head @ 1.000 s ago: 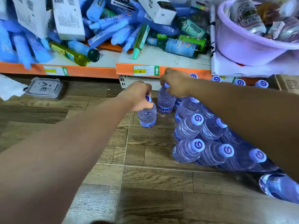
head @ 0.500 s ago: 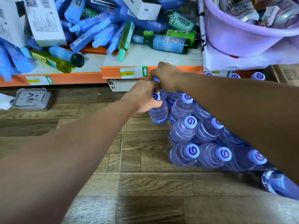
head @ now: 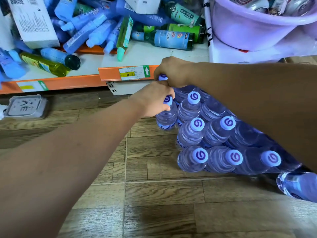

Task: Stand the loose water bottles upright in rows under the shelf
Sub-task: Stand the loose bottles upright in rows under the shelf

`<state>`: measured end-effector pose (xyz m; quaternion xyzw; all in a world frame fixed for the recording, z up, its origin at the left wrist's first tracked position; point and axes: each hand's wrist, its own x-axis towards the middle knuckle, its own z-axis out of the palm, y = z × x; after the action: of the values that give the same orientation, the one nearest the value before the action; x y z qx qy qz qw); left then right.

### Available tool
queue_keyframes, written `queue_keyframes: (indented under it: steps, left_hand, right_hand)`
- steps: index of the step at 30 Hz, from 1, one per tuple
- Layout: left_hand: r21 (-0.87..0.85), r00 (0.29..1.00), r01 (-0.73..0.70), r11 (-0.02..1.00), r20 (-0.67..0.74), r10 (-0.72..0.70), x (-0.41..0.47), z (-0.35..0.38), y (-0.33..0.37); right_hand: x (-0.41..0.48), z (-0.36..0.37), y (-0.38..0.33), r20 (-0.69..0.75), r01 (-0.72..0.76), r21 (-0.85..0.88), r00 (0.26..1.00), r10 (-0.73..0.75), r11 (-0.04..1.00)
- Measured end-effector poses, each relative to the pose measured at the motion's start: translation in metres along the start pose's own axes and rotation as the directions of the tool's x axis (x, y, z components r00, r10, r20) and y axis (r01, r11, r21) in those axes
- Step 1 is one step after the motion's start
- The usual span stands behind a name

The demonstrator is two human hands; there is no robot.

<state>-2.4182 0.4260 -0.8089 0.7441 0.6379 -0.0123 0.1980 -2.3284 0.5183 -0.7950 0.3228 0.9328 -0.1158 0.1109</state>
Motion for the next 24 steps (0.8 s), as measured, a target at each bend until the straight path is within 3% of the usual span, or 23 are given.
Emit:
queue_keyframes:
  steps: [9, 13, 16, 24]
  left_hand:
    - [0.121, 0.995, 0.095, 0.988, -0.027, -0.092, -0.008, 0.007, 0.006]
    - [0.055, 0.988, 0.149, 0.987, -0.038, -0.147, -0.011, 0.015, 0.01]
    - [-0.011, 0.983, 0.18, 0.984, -0.037, -0.18, -0.013, 0.015, 0.017]
    - [0.104, 0.982, 0.183, 0.978, 0.021, -0.186, -0.043, -0.002, 0.07]
  right_hand:
    - [0.004, 0.01, -0.001, -0.012, -0.082, 0.058, 0.996, 0.083, 0.995]
    - [-0.012, 0.011, 0.004, -0.029, -0.104, 0.07, 0.994, 0.106, 0.992]
    - [-0.035, 0.007, 0.01, -0.038, -0.148, 0.049, 0.988, 0.15, 0.988]
    - [-0.132, -0.008, 0.026, 0.0, -0.256, 0.054, 0.967, 0.256, 0.965]
